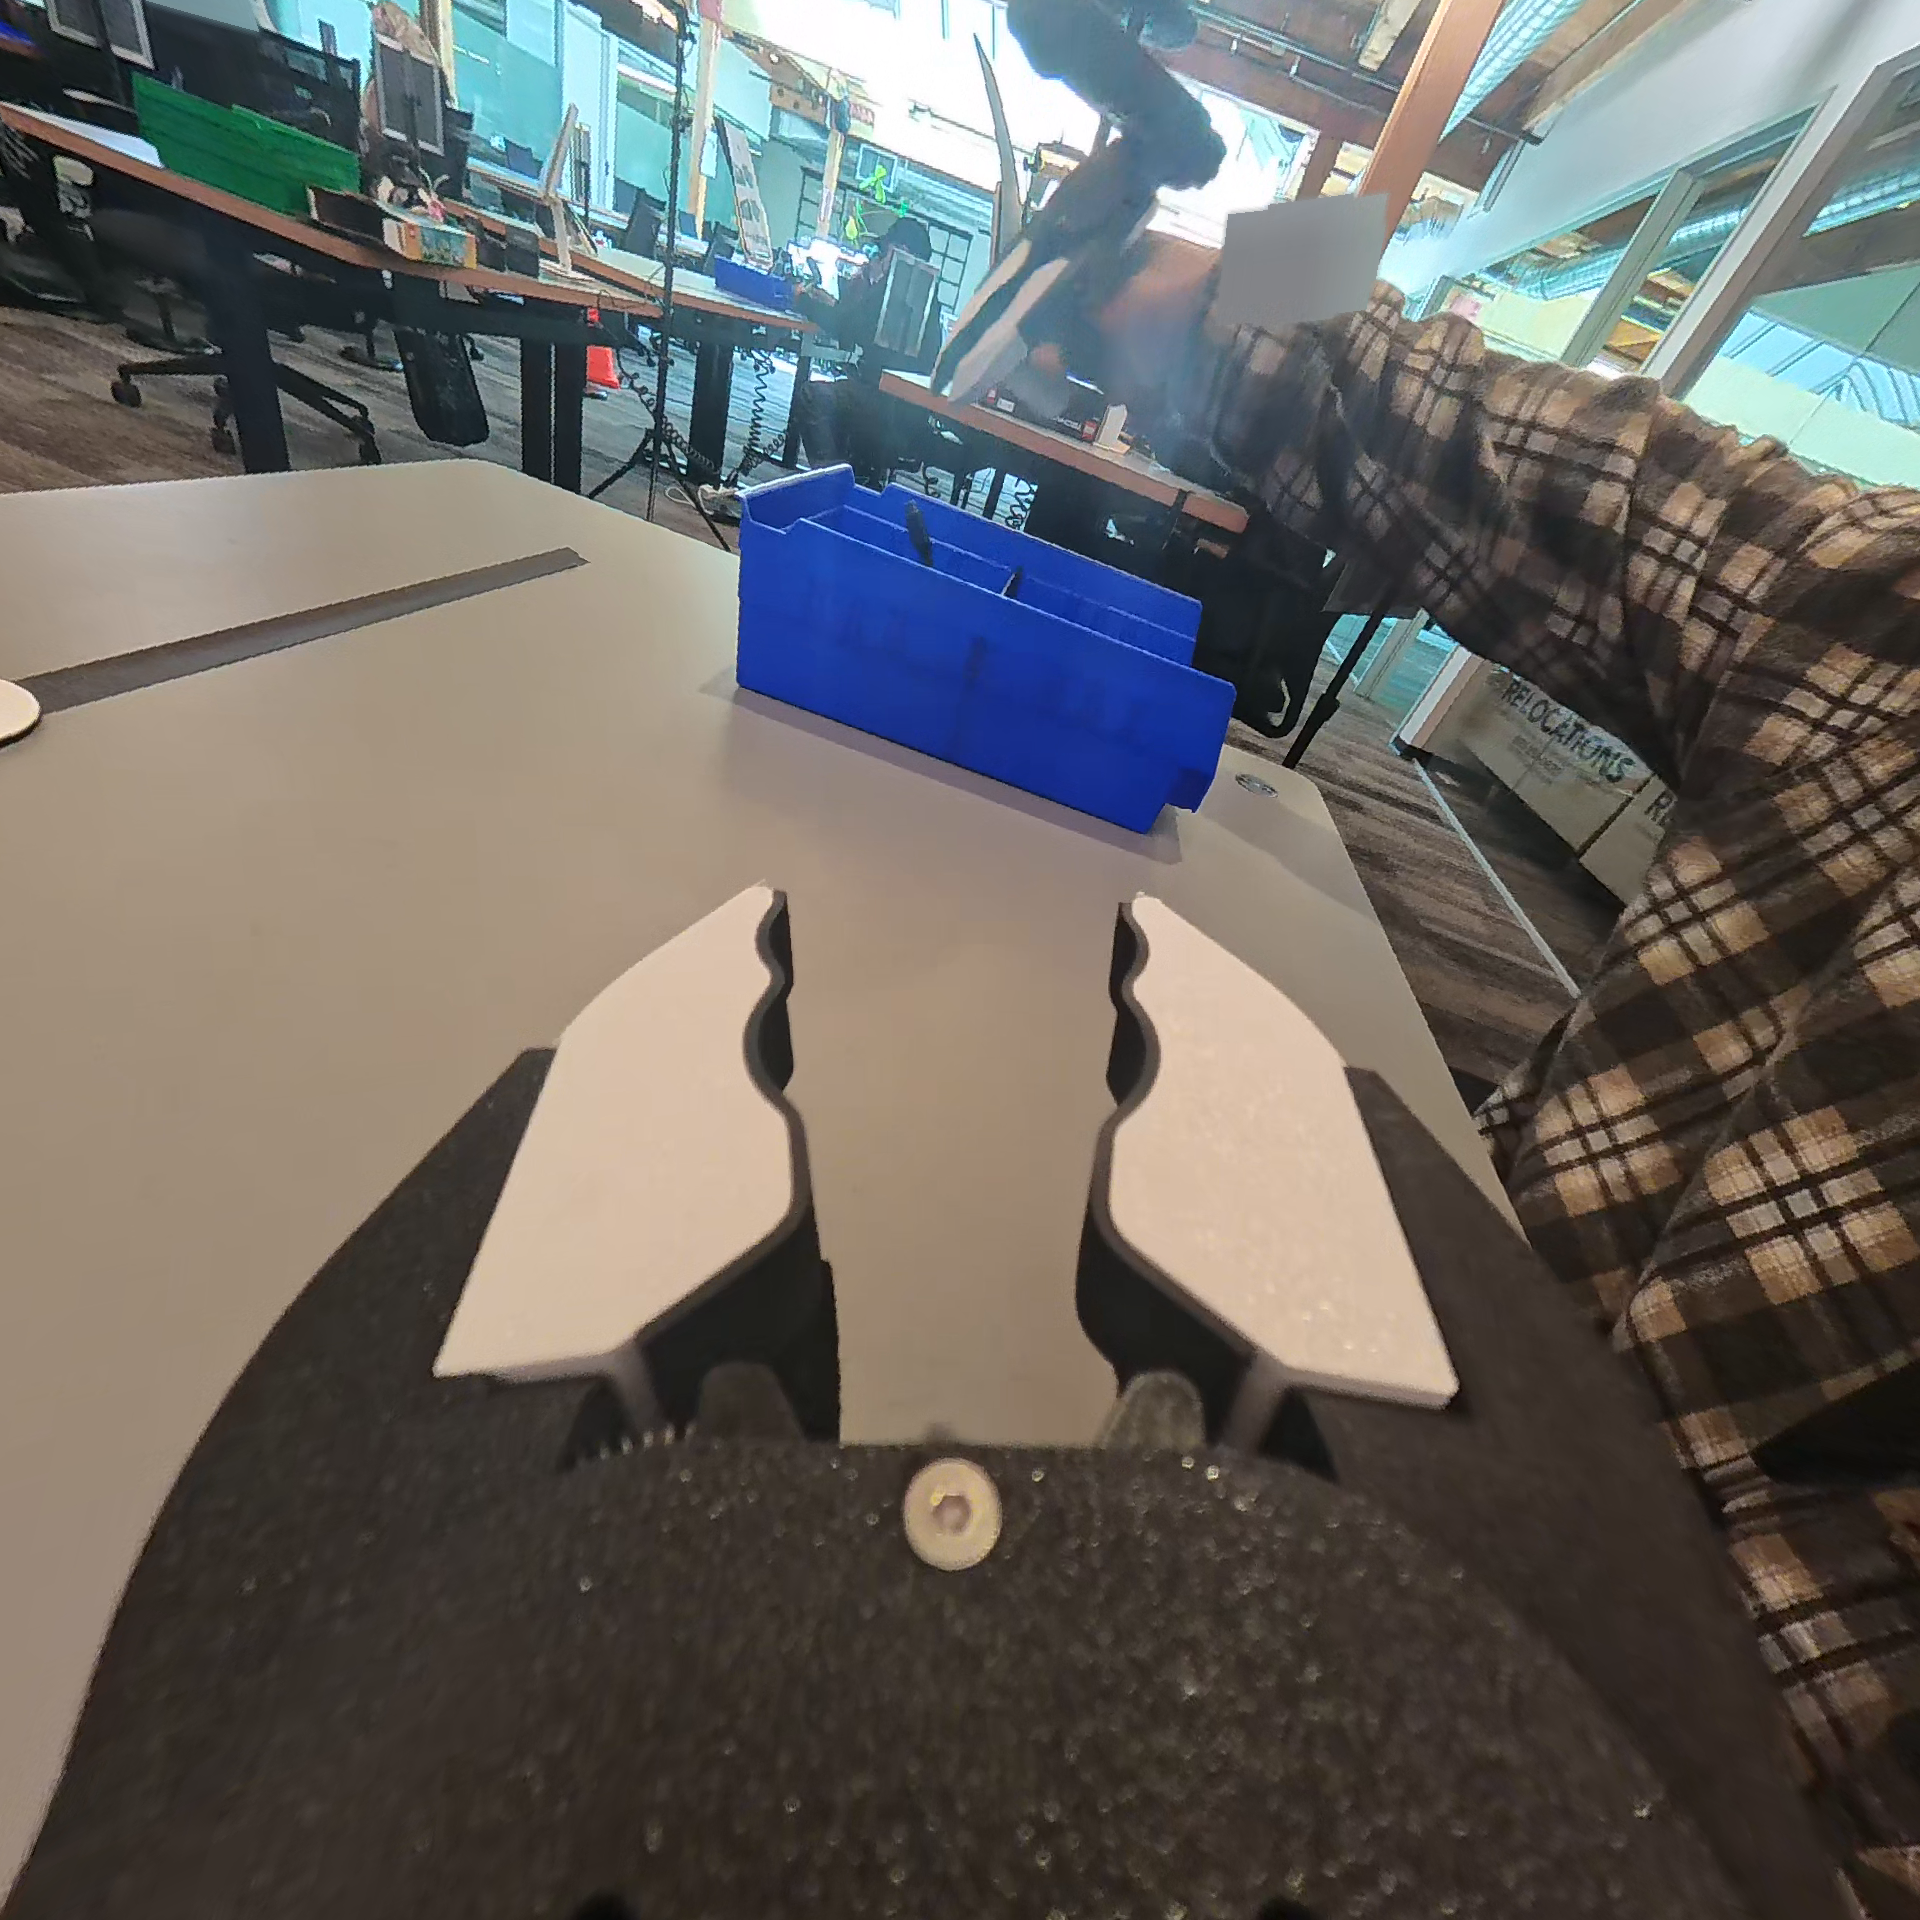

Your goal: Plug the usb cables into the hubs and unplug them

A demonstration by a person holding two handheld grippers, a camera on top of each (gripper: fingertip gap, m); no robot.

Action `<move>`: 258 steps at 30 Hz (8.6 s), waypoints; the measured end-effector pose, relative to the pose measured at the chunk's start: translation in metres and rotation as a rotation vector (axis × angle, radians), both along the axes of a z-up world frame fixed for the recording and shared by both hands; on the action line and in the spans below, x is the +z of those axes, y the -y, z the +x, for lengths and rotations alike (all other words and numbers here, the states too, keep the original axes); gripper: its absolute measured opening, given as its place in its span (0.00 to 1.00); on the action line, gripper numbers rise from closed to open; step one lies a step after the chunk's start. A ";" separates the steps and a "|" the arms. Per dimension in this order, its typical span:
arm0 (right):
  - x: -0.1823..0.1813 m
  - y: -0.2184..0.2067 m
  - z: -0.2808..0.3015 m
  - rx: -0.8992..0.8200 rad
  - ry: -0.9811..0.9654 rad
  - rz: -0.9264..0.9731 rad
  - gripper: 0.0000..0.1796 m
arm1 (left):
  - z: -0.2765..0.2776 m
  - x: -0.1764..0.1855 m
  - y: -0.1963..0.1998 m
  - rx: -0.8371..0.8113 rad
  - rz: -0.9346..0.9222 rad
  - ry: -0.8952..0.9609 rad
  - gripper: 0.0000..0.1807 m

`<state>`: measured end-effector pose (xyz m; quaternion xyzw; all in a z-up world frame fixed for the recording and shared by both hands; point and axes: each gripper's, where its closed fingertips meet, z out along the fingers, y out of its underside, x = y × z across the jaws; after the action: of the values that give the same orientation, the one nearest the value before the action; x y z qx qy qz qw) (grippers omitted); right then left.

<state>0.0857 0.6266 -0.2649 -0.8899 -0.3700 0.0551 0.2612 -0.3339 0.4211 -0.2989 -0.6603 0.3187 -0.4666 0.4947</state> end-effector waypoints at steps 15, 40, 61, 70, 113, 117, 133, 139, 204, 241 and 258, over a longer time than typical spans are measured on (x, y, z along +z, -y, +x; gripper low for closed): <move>-0.105 -0.017 -0.013 -0.605 -0.081 -0.171 0.14 | 0.004 0.008 0.009 -0.005 0.000 0.010 0.32; -0.126 -0.009 -0.024 -0.672 -0.223 -0.370 0.01 | -0.003 0.016 0.010 0.009 0.000 0.046 0.32; 0.061 0.009 -0.020 -0.370 -0.204 0.217 0.01 | -0.010 0.013 0.003 0.021 -0.047 0.091 0.34; 0.161 0.035 -0.097 -0.206 -0.467 0.352 0.01 | -0.013 0.018 -0.003 0.084 0.029 0.108 0.38; 0.040 0.222 -0.349 0.784 -0.704 0.173 0.18 | -0.017 0.063 0.003 -0.058 0.112 -0.322 0.06; 0.018 0.227 -0.370 0.979 -0.542 0.168 0.17 | -0.002 0.067 0.014 -0.149 0.070 -0.359 0.06; -0.013 0.222 -0.406 0.957 -0.729 0.046 0.03 | -0.001 0.071 0.013 -0.180 -0.023 -0.094 0.23; -0.013 0.220 -0.401 0.887 -0.979 -0.047 0.03 | -0.003 0.040 0.005 -0.165 -0.106 0.051 0.32; 0.038 0.186 -0.272 0.323 -1.314 -0.047 0.03 | -0.062 0.061 0.005 -0.012 -0.181 0.081 0.06; 0.076 0.152 -0.075 0.168 -0.670 -0.012 0.03 | -0.015 0.038 0.017 -0.173 -0.112 0.190 0.06; 0.094 0.124 -0.156 0.255 -0.533 0.403 0.22 | -0.008 0.036 0.019 -0.183 -0.108 0.171 0.06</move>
<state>-0.0701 0.5022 -0.1706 -0.7215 -0.4004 0.2435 0.5097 -0.3418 0.4018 -0.2633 -0.6120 0.3088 -0.5807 0.4391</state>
